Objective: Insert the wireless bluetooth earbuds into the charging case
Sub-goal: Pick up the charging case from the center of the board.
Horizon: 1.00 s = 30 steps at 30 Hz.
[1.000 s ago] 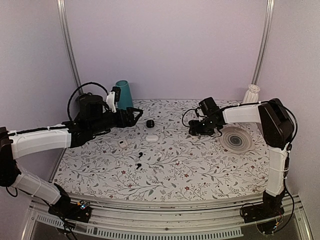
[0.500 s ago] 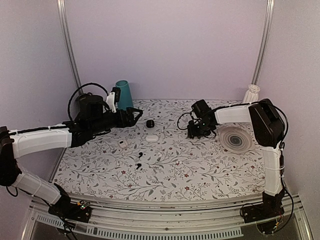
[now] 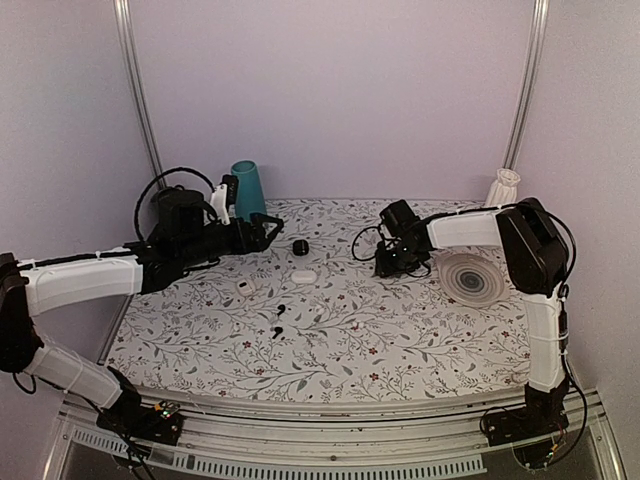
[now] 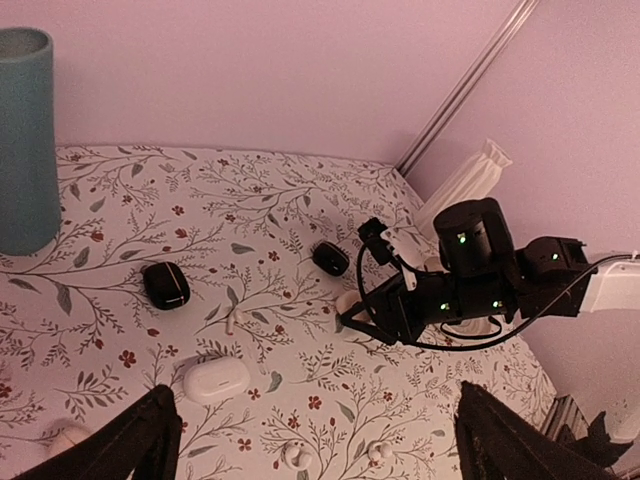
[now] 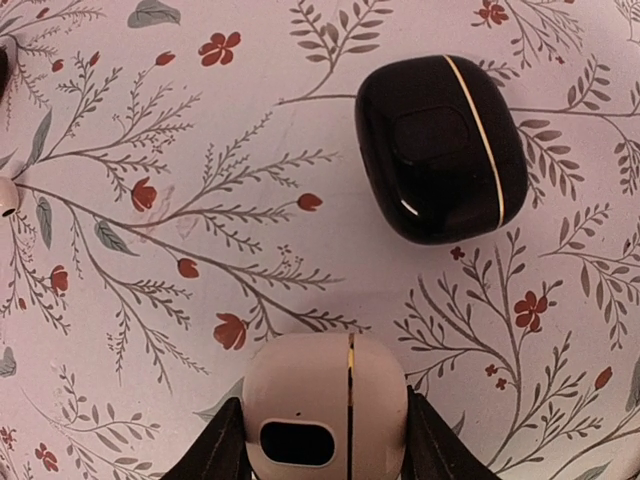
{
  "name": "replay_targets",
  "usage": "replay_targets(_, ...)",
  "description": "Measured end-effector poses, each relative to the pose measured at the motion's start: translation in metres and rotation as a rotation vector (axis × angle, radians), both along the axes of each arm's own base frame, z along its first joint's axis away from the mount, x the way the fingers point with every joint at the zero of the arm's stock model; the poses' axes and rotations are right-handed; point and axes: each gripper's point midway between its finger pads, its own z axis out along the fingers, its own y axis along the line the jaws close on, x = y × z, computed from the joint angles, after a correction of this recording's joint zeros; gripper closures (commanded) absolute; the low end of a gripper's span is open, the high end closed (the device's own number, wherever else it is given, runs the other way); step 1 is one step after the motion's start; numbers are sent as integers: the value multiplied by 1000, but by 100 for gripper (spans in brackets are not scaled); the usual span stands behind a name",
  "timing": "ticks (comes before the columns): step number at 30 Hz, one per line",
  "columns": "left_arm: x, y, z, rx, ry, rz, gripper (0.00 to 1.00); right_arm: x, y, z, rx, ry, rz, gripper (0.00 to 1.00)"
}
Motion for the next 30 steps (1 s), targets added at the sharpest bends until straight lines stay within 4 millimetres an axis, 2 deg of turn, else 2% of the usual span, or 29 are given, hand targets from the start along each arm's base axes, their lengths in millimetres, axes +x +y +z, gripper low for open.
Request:
replay_targets(4,-1,-1,-3,-22,17,-12,4,-2,4,0,2,-1,8,80)
replay_targets(9,-1,-7,-10,-52,53,-40,4,-11,7,4,28,-5,29,80)
replay_targets(10,-1,-9,-12,-59,61,-46,4,-14,8,7,36,-8,34,84)
replay_targets(19,-2,-20,-27,-103,132,-91,4,-23,32,55,146,-95,97,88)
replay_targets(23,0,-18,-25,-115,134,-84,4,-30,43,64,185,-93,115,88)
replay_targets(30,12,-16,-20,-169,122,-60,4,-57,50,82,231,-73,126,88)
